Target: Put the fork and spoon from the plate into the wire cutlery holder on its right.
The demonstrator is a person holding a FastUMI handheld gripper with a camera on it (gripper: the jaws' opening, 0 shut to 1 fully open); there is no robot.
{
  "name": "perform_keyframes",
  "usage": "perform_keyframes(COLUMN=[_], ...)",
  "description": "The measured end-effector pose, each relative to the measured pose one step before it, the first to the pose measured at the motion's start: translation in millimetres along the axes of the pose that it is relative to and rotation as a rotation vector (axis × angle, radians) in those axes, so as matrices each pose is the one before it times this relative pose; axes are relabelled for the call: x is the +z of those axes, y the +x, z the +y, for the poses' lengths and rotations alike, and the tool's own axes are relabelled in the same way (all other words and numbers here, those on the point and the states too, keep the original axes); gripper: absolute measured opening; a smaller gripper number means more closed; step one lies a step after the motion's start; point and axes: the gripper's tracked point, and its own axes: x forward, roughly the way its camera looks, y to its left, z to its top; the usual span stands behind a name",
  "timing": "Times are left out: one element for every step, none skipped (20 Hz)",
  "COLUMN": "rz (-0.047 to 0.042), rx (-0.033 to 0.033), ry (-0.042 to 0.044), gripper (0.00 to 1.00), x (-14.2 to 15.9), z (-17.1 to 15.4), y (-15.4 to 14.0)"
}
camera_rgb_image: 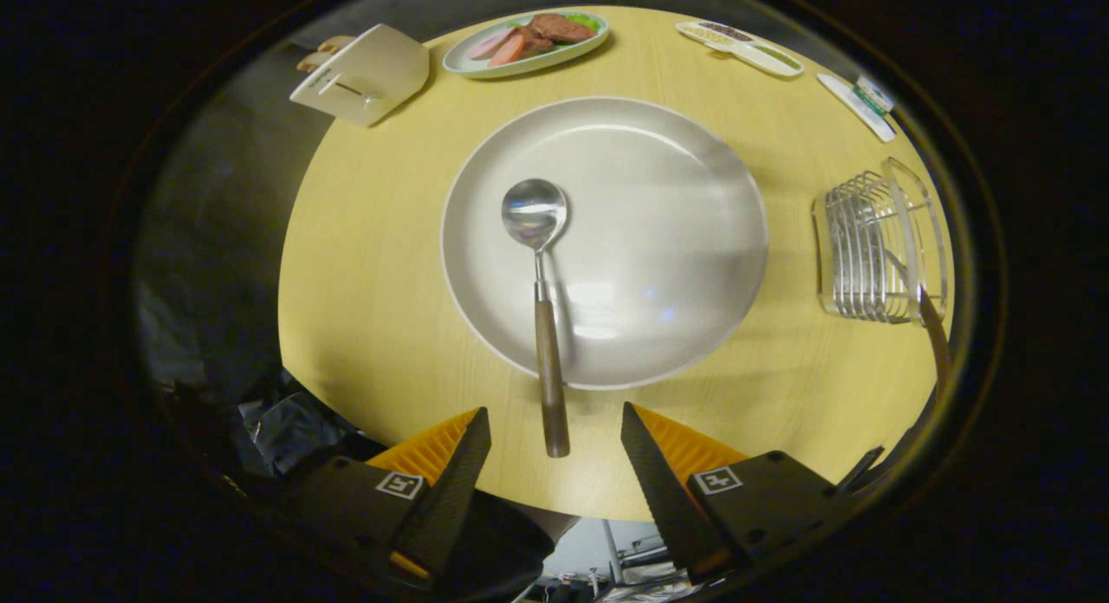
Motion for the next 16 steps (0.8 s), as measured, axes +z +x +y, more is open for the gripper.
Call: perform_keyframes(rz=[0.00134,0.00711,0.00345,0.00446,0.01527,0.00792,0.00198,0.00490,0.00051,0.00127,0.00413,0.00460,0.00231,-0.00657,-0.01306,-0.00691], rx=[0.00735,0.00532,0.00465,0.01053,0.00938,0.00244,-0.00579,0.00022,-0.00229,-0.00402,-0.00970,0.00273,-0.00020,0.00541,-0.00027,0.00077], ry=[0.00150,0.00572,0.00582,0.00048,-0.00259,-0.00320,-0.00202,-0.00308,0.00012,0.00279,0.00767,0.00355,0.00145,0.00026,0.00574,0.00347], gripper=[0.96,0.96,0.95,0.95,0.95,0.84,0.73,0.62,0.52,0.41,0.30,0.19,0.15,0.12,0.08,0.05], x=[1.86,0.16,0.30,0.30,-2.54,-1.86,0.54,-0.71,0.09,-1.30,-1.51,-1.66,1.35,1.26,-0.49,2.02], z=[2.39,2.26,1.29,2.50,3.14,1.18,0.02,1.34,0.88,-2.00,-2.71,0.25,1.75,1.56,0.17,0.90], y=[3.86,4.64,3.75,3.98,2.79,2.62,3.35,2.09,1.40,1.86,0.57,-2.05,1.25,-0.35,-3.03,-1.83])
